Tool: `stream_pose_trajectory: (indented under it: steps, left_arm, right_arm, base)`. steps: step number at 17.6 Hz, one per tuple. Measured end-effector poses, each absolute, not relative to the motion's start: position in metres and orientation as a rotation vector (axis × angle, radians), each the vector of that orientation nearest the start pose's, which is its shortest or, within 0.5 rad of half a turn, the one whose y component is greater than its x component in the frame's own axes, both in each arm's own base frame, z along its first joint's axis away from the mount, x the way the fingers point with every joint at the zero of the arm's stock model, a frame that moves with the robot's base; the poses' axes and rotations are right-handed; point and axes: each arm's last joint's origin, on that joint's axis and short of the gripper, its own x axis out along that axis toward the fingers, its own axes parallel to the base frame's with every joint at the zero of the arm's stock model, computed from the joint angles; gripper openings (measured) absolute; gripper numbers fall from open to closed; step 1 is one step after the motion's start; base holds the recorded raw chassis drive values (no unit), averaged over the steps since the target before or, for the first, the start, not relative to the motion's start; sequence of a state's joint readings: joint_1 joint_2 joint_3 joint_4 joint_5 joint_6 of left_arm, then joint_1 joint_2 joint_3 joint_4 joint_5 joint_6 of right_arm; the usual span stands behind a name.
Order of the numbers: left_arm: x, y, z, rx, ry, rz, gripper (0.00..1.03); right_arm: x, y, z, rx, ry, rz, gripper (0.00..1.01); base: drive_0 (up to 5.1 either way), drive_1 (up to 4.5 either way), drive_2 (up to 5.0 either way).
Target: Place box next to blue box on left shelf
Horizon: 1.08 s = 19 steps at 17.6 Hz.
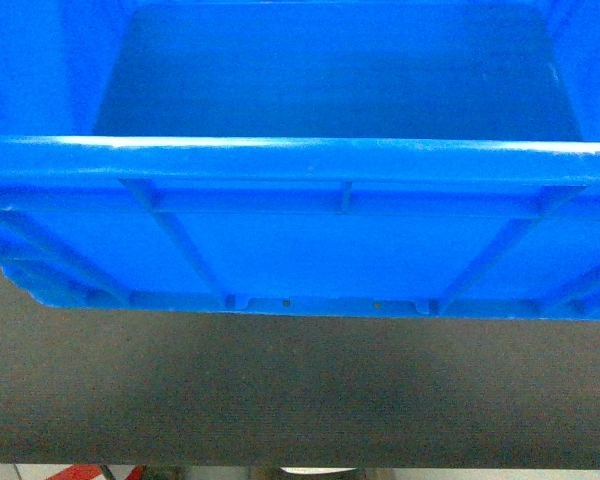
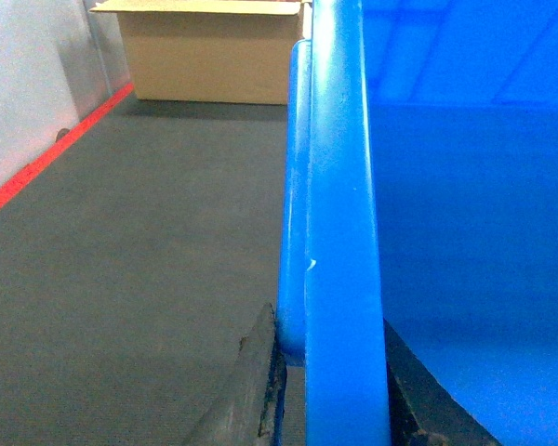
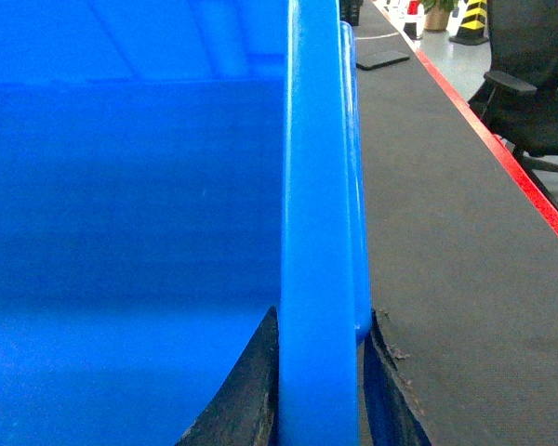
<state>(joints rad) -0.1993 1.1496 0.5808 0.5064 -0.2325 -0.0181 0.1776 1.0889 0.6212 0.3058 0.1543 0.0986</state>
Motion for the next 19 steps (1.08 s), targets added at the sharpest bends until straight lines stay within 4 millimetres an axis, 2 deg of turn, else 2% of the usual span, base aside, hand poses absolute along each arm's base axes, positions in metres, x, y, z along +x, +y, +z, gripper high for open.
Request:
stream_pose_trajectory:
  steps: [19]
  left_arm:
    - [0.2429, -0.0428, 0.2569, -0.005, 0.061, 0.032, 0.16]
  right_arm:
    - [0.2355, 0.0376, 0.265, 0.065, 0.16, 0.012, 0.18]
  base:
    - [-1.4, -1.44, -1.4]
